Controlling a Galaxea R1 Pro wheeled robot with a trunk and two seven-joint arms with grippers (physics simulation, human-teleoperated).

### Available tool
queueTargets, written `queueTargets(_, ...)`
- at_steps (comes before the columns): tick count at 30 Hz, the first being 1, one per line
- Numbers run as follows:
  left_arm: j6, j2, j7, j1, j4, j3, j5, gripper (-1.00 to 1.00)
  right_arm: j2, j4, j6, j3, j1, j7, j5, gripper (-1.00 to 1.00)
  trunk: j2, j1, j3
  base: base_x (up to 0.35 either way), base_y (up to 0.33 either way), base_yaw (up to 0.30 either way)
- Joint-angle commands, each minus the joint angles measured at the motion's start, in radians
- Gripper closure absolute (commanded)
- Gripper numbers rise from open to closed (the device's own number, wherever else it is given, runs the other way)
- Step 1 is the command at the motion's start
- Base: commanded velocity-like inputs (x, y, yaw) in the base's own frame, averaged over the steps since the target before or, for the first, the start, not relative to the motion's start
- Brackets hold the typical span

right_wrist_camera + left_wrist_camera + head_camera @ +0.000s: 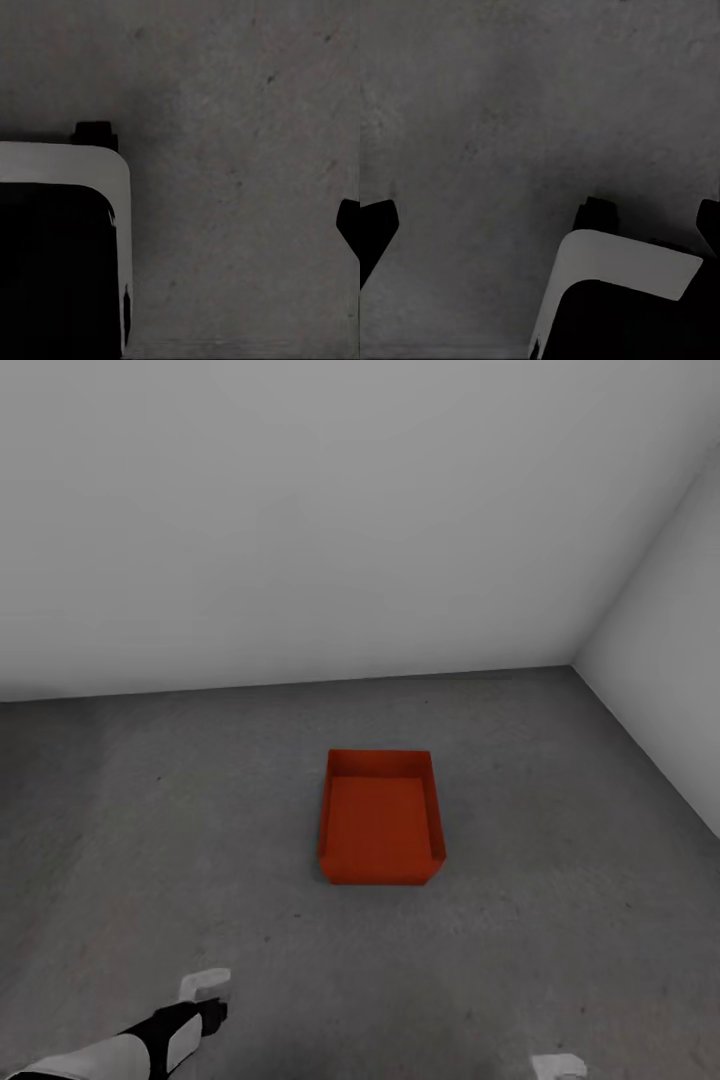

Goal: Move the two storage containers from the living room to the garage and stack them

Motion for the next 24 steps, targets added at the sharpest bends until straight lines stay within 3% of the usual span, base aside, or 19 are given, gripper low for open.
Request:
queueTargets(1, 0.003, 0.000, -0.001, 0.014, 0.000, -0.010, 0.007, -1.00, 0.000, 0.003, -0.007, 0.010, 0.017, -0.001, -0.007, -1.00, -0.001, 0.000, 0.000, 0.000, 0.000, 0.000)
queueTargets(2, 0.002, -0.001, -0.020, 0.057, 0.000, -0.010, 0.007, -1.00, -0.001, 0.003, -0.011, 0.010, 0.068, 0.001, -0.006, -1.00, -0.001, 0.000, 0.000, 0.000, 0.000, 0.000)
queueTargets(5, 0.002, -0.001, -0.065, 0.116, -0.001, -0.010, 0.007, -1.00, 0.000, 0.003, -0.014, 0.010, 0.128, 0.002, -0.008, -1.00, -0.001, 0.000, 0.000, 0.000, 0.000, 0.000)
queueTargets(11, 0.002, -0.001, -0.136, 0.210, 0.000, -0.010, 0.010, -1.00, 0.011, 0.003, -0.009, 0.010, 0.198, 0.003, -0.010, -1.00, -0.001, 0.000, 0.000, 0.000, 0.000, 0.000)
queueTargets(18, 0.004, -0.004, -0.147, 0.231, 0.001, -0.010, 0.010, -1.00, 0.018, 0.003, -0.014, 0.010, 0.262, 0.009, -0.010, -1.00, -0.001, 0.000, 0.003, 0.000, 0.000, 0.000)
queueTargets(24, 0.004, -0.005, -0.147, 0.247, 0.000, -0.010, 0.010, -1.00, 0.017, 0.003, -0.021, 0.009, 0.286, 0.060, -0.018, -1.00, -0.001, 0.000, 0.012, 0.000, 0.000, 0.000)
